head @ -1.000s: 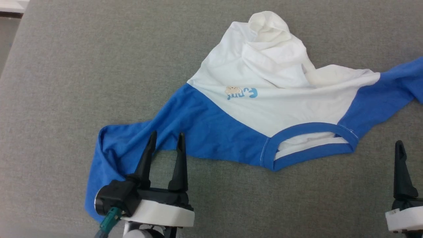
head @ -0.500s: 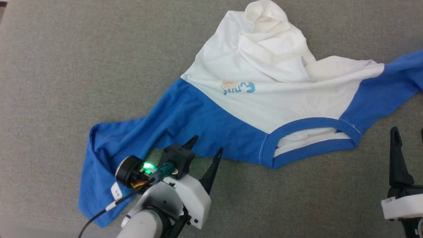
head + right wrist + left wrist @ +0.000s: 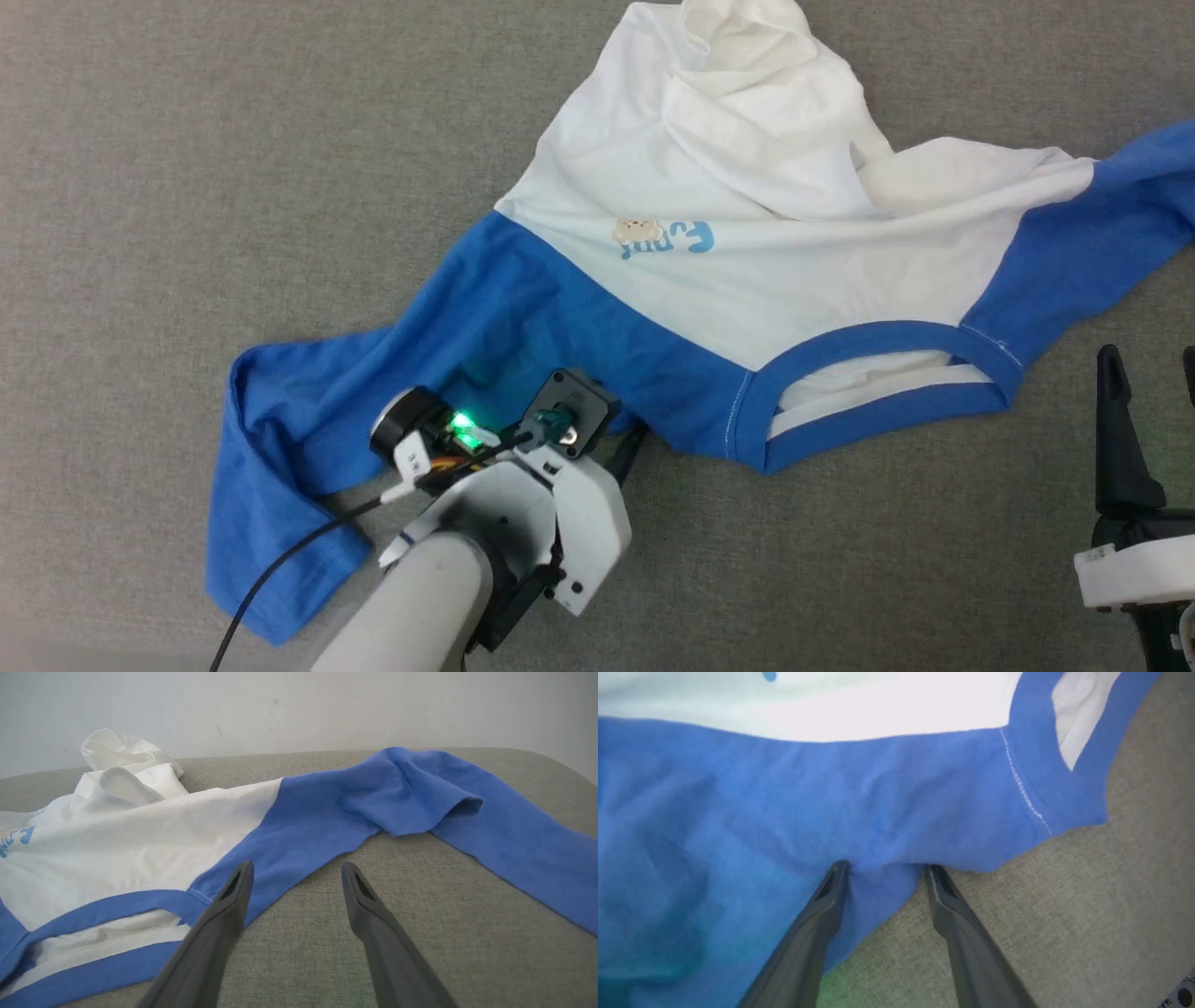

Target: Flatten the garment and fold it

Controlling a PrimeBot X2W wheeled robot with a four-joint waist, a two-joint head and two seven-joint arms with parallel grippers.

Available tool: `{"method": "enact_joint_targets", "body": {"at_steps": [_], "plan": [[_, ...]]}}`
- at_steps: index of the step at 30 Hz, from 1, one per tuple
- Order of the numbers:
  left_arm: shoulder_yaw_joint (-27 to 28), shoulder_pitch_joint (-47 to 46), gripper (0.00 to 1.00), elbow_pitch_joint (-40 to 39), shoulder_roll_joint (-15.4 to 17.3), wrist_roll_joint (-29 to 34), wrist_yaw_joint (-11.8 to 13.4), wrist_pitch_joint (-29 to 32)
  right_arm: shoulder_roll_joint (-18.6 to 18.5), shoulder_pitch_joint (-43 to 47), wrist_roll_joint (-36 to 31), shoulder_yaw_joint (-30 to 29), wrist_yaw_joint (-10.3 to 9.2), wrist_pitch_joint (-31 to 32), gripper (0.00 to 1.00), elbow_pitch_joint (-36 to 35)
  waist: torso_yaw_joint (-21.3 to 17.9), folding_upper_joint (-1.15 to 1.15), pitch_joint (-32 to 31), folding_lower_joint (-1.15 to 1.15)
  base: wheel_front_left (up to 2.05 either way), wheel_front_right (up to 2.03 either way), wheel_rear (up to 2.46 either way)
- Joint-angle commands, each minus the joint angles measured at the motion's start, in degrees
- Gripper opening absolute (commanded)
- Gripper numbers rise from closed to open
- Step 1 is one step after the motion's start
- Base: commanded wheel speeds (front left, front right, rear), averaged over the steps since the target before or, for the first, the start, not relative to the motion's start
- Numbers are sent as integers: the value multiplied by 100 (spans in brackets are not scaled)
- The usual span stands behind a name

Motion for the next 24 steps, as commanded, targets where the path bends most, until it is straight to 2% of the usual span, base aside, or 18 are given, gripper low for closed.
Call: {"method": "enact_joint_targets", "body": {"at_steps": [1,5,10,16,21,24], "plan": [[-161,-32,0,509,23,86,-80,123,-19,-116,27,9,-11,26,100,10,-22,0,20,1,0,0,0],[-166,-142,0,822,-79,-1,-100,-200,-6,-127,35,32,-11,33,100,51,-39,0,-36,1,0,0,0],[34,-6,0,745,-140,-205,20,-691,41,-46,2,-23,-11,46,100,77,25,0,-249,1,0,0,0],[599,567,0,-68,-298,-856,292,-1351,104,73,-54,-4,-11,103,100,18,170,0,-524,1,0,0,0],[1128,1275,0,-788,-146,-1125,629,-1693,125,216,-84,38,-11,250,100,-43,283,0,-686,1,0,0,0],[1277,1660,0,-1058,-80,-1251,693,-1844,79,352,-89,94,-11,455,100,-90,382,0,-734,1,0,0,0]]}}
